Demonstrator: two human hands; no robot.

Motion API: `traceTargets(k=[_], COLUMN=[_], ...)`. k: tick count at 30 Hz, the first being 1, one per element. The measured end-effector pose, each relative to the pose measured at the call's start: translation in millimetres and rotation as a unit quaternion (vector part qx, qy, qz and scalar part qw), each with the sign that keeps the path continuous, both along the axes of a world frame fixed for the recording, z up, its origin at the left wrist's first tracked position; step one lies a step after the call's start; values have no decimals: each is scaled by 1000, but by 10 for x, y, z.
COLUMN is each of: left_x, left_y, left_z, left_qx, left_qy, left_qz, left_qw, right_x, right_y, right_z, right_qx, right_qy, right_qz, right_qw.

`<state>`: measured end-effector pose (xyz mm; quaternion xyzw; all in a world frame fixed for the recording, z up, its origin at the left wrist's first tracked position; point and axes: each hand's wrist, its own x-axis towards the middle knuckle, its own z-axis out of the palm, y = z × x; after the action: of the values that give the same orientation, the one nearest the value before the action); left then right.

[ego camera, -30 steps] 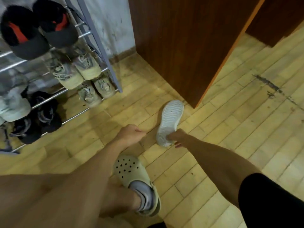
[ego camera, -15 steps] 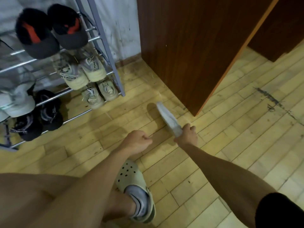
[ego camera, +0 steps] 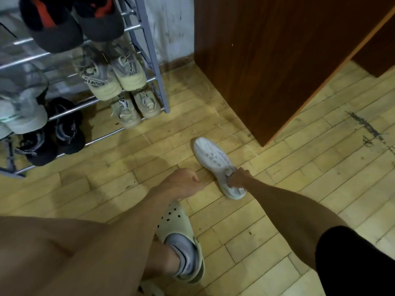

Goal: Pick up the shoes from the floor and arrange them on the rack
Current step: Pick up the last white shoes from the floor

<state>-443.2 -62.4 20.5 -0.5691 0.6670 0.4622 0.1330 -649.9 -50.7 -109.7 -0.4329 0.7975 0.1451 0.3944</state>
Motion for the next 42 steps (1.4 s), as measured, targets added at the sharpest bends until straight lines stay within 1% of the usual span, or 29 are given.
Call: traceTargets(k=[1, 3, 5, 7, 8, 11, 14, 17, 19, 21, 23, 26, 29, 33, 36, 38, 42], left_x=[8, 28, 54, 93, 108, 107, 41, 18, 83, 226, 403, 722, 1117, 1665, 2129, 2469, 3158], left_y=[-25, -71, -115, -149, -159, -178, -134, -101, -149, -224, -267, -247, -139, 152, 440, 636, 1037], left_z=[-25, -68, -112, -131, -138, -102, 75, 347, 564, 833, 1184, 1770, 2277, 2770, 2989, 3038, 2828], left_qx=[2, 3, 0, -4, -6, -16, -18, -23, -49, -82, -116, -176, -225, -269, -257, -264, -284], left_qy=[0, -2, -6, -5, -1, 4, 14, 88, 154, 197, 223, 260, 289, 335, 355, 352, 307], left_qz=[5, 7, 3, 10, 15, 36, 88, 182, 261, 336, 374, 398, 412, 436, 443, 445, 498], left_qw=[1000, 1000, 1000, 1000, 1000, 999, 996, 979, 952, 917, 893, 862, 834, 791, 782, 780, 760], right_x=[4, -28, -78, -118, -132, -104, 58, 306, 468, 610, 747, 1002, 1347, 1982, 2520, 2902, 3632], right_y=[-8, -45, -89, -128, -137, -197, -284, -386, -459, -543, -615, -686, -686, -563, -449, -369, -182], right_z=[-23, -63, -48, 34, 80, 289, 695, 1275, 1655, 2020, 2410, 3031, 3627, 4293, 4601, 4708, 4595], right_qx=[3, 18, 57, 88, 84, 33, -30, -101, -146, -187, -225, -264, -284, -326, -355, -361, -352], right_qy=[-3, -21, -82, -141, -160, -208, -291, -358, -376, -385, -387, -397, -422, -388, -336, -315, -268], right_qz=[-7, -61, -104, -113, -114, -102, -79, -34, 7, 42, 69, 105, 141, 219, 267, 291, 332], right_qw=[1000, 998, 989, 980, 977, 972, 953, 928, 915, 903, 891, 872, 849, 834, 831, 828, 833])
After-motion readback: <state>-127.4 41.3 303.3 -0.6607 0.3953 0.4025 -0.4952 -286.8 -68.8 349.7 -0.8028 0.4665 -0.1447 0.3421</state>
